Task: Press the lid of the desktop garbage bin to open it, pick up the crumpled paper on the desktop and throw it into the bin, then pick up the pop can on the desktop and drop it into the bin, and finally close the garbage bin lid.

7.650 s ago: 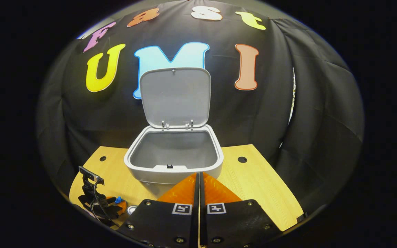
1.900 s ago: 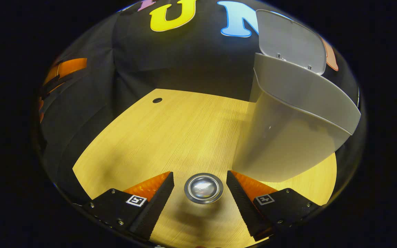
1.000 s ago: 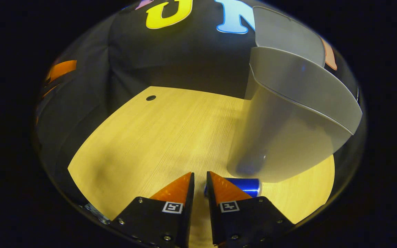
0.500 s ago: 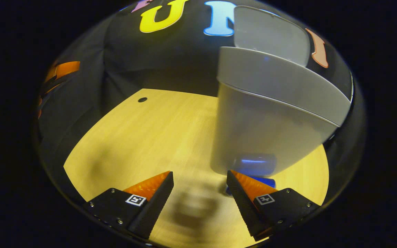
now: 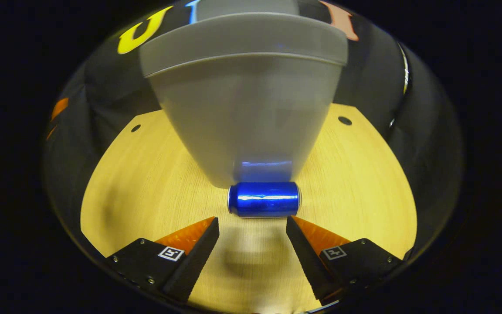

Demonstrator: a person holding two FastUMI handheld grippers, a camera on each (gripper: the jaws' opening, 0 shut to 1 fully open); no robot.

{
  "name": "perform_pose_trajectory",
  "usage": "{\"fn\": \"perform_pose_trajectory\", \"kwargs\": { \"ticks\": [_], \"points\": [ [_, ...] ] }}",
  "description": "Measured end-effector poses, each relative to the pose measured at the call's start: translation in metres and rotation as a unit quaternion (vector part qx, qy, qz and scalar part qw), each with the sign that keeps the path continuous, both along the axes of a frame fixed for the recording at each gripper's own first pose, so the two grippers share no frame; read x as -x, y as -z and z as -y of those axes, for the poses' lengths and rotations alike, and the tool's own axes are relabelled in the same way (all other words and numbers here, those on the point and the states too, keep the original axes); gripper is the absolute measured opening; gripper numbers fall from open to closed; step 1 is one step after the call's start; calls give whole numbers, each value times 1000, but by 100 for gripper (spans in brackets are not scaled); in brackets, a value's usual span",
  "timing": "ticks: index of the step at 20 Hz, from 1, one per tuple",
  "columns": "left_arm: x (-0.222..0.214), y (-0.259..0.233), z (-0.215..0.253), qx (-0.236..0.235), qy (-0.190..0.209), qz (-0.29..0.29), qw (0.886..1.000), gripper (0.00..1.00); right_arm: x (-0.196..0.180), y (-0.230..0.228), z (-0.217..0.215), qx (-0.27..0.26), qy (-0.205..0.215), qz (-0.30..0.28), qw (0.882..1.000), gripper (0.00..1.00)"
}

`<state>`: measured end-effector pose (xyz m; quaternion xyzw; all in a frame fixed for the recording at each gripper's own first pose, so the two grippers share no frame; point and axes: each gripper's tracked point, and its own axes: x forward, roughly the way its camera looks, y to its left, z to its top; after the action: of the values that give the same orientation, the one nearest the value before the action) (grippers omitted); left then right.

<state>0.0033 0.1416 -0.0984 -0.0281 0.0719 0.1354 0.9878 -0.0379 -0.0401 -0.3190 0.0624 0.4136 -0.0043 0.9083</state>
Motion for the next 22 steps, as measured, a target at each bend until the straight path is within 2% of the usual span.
{"fn": "perform_pose_trajectory", "kwargs": {
  "ticks": [2,5,9,13,15,17,18,19,22],
  "points": [
    [0,-1,0,-4,-2,-1,1000,99,-5,2,3,-46,51,-10,998,100],
    [1,-1,-2,-9,-9,-5,1000,99,-15,5,10,-97,106,-16,989,99],
    [1,1,-4,-12,-15,-10,1000,99,-28,-6,18,-157,159,-17,975,99],
    [2,1,-4,-13,-19,-12,1000,99,-31,-8,26,-185,202,-24,962,99],
    [2,1,-2,-12,-19,-12,1000,99,-34,-5,27,-214,233,-30,948,100],
    [3,2,-3,-10,-19,-14,1000,96,-35,-7,28,-258,263,-37,929,99],
    [3,2,-4,-10,-20,-14,1000,99,-36,-5,28,-270,276,-39,922,99],
    [3,3,-5,-11,-21,-15,1000,96,-37,-5,28,-277,288,-40,916,99],
    [5,3,-8,-14,-24,-17,999,99,-42,1,25,-300,322,-50,896,99]
  ]
}}
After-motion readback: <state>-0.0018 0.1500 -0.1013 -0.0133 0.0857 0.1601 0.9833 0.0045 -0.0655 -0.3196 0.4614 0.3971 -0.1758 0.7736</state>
